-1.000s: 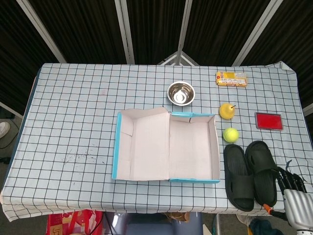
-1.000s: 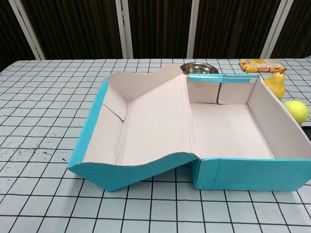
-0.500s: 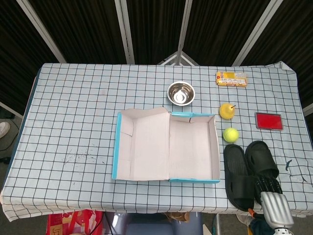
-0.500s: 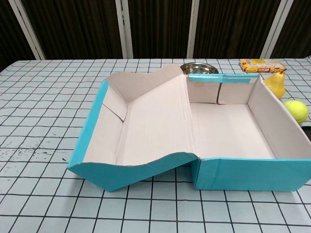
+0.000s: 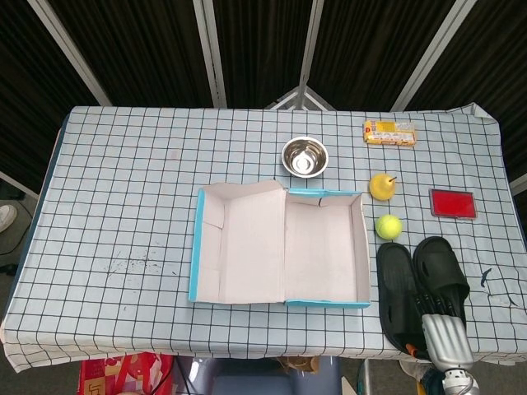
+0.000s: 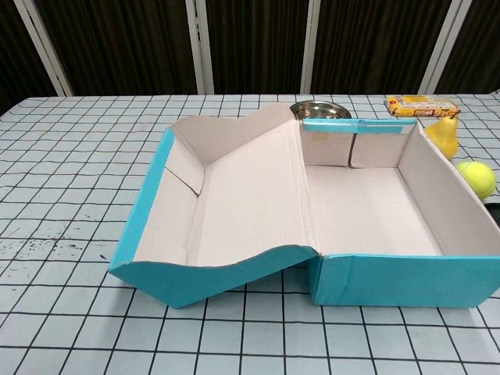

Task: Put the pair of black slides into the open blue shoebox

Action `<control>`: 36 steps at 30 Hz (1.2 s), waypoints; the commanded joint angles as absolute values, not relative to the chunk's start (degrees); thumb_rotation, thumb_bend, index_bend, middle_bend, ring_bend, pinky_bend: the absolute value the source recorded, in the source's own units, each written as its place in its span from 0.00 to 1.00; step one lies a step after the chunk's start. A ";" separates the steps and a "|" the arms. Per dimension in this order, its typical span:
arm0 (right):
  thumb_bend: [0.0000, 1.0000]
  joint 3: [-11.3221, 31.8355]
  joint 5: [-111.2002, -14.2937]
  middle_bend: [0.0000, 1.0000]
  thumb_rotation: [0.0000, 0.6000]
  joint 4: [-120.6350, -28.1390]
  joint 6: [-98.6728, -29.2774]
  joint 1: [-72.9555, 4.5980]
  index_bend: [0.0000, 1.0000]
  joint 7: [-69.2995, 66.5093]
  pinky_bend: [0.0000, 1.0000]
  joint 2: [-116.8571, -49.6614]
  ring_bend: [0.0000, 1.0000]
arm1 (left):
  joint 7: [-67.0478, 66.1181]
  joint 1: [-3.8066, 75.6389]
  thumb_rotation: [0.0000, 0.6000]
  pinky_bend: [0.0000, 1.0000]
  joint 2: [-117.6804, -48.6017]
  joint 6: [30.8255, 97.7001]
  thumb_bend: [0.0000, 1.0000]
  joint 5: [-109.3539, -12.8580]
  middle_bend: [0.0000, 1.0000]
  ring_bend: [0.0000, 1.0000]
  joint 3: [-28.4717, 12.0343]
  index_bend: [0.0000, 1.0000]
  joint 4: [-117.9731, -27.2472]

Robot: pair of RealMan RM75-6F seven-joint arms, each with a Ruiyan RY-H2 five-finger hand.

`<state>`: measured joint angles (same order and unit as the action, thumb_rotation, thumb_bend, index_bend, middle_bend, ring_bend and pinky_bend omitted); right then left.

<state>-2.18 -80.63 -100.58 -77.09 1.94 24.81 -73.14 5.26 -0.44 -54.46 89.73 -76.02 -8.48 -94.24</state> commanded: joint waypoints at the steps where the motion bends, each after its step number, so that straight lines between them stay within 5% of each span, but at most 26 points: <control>1: 0.16 -1.38 -79.41 0.08 1.00 -99.74 -76.09 1.05 0.13 25.42 0.02 -74.04 0.07 | 5.19 -0.48 1.00 0.05 -54.49 89.77 0.81 -75.88 0.05 0.00 -8.53 0.17 -94.20; 13: 0.16 -0.18 -75.80 0.08 1.00 -95.34 -72.08 -1.93 0.14 25.69 0.02 -75.99 0.07 | 4.30 -0.42 1.00 0.05 -54.73 89.45 0.81 -74.74 0.05 0.00 -8.82 0.17 -93.89; 19: 0.16 0.00 -76.16 0.23 1.00 -93.23 -71.95 -2.77 0.30 24.58 0.01 -76.47 0.08 | 3.66 -0.32 1.00 0.05 -54.86 89.37 0.81 -74.72 0.05 0.00 -8.80 0.17 -94.07; 27: 0.40 -0.11 -79.17 0.43 1.00 -92.58 -73.27 -3.53 0.59 21.83 0.00 -76.56 0.16 | 3.24 -0.21 1.00 0.05 -54.99 89.20 0.81 -74.74 0.05 0.00 -8.76 0.17 -94.19; 36: 0.47 0.58 -80.02 0.45 1.00 -97.42 -74.43 -4.15 0.60 19.73 0.00 -72.11 0.16 | 4.08 -0.39 1.00 0.05 -54.76 89.20 0.81 -74.59 0.05 0.00 -8.83 0.17 -94.05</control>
